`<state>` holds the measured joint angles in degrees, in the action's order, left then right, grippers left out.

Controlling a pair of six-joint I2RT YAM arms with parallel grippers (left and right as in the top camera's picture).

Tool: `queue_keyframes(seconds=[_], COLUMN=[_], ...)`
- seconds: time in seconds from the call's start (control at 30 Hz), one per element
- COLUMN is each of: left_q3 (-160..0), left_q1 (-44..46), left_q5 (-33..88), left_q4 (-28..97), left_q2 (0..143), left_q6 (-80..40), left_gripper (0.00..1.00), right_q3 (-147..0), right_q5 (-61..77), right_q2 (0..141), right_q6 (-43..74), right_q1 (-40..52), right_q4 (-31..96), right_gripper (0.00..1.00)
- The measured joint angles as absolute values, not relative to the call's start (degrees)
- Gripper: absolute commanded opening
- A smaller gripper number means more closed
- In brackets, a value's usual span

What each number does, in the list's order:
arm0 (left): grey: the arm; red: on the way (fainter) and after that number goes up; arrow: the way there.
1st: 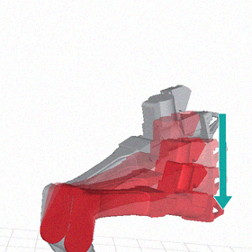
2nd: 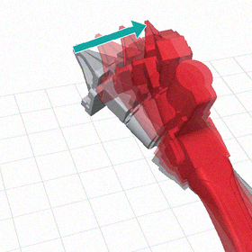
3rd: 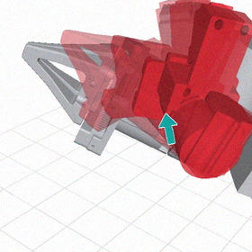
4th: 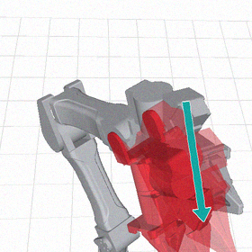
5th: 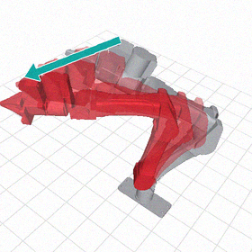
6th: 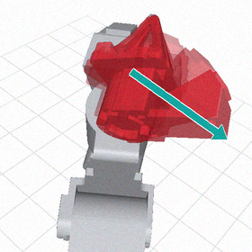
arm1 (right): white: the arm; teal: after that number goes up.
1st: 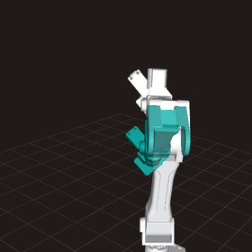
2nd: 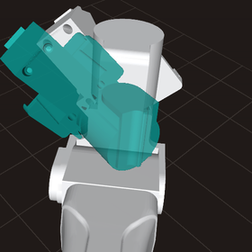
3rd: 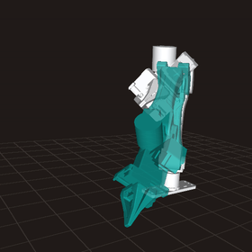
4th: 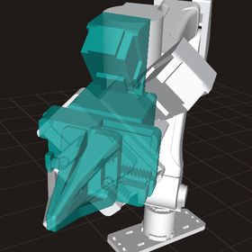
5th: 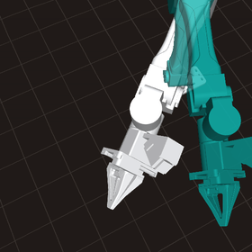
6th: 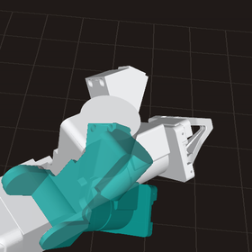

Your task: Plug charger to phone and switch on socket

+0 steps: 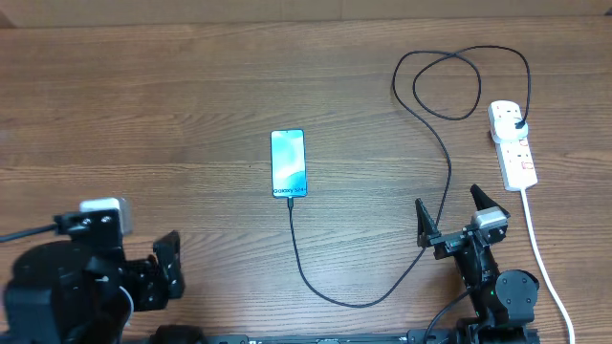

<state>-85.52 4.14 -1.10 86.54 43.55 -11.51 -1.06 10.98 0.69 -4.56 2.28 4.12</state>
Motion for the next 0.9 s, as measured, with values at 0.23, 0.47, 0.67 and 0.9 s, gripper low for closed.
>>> queue_keyframes(seconds=[0.23, 0.47, 0.67, 0.9], left_q3=[-74.5, -57.1, -43.8, -30.4], left_q1=[4.1, 3.9, 2.6, 2.6], left_q5=[-3.4, -3.9, -3.9, -3.9], left_q4=[76.6, 47.2, 36.7, 24.3], left_q2=[36.5, 27.7, 20.4, 13.0], left_q6=[-11.4, -11.4, -11.4, -11.4], left_gripper=[1.00, 1.00, 1.00, 1.00], right_q3=[-1.1, -1.1, -1.1, -1.1], right_q5=[10.9, 11.0, 11.0, 11.0], right_q2=[0.7, 0.7, 0.7, 0.7], right_q6=[-4.5, -4.6, -4.6, -4.6], right_q1=[2.3, 2.3, 2.3, 2.3], right_q4=[4.1, 4.1, 4.1, 4.2], right_gripper=[1.00, 1.00, 1.00, 1.00])
